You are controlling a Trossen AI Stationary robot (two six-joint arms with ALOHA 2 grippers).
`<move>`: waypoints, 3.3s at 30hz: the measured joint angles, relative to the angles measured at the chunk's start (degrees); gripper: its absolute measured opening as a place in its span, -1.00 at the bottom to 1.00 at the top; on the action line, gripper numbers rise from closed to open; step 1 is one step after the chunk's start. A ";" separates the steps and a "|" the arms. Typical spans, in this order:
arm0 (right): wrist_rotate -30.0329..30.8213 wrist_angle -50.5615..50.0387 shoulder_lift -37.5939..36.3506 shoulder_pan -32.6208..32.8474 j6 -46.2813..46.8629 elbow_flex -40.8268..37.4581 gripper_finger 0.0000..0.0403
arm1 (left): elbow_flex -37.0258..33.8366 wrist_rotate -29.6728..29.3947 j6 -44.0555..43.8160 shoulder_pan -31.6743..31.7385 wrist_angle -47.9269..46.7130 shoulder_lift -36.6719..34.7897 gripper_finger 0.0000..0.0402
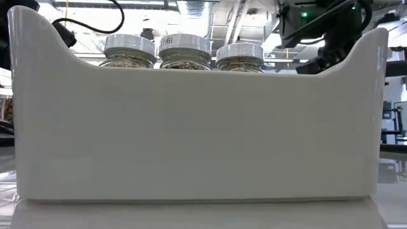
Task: Sort spices by type
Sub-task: Put the white seasoning bottle into the gray bin
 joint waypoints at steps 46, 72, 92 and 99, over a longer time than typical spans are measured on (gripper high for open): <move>-4.92 -14.56 40.68 23.67 33.48 79.67 0.10 | 0.00 3.63 -4.84 -0.02 -0.04 0.00 0.44; -9.33 -13.86 51.98 22.44 37.32 79.43 0.10 | 0.00 3.56 -4.85 -0.02 -0.02 0.00 0.44; -10.43 -13.94 53.74 22.83 34.21 79.32 0.29 | 0.00 3.55 -4.87 -0.02 0.00 -0.01 0.44; -10.71 -15.94 53.51 22.83 34.76 80.02 0.30 | 0.00 3.56 -4.87 -0.02 0.00 0.00 0.44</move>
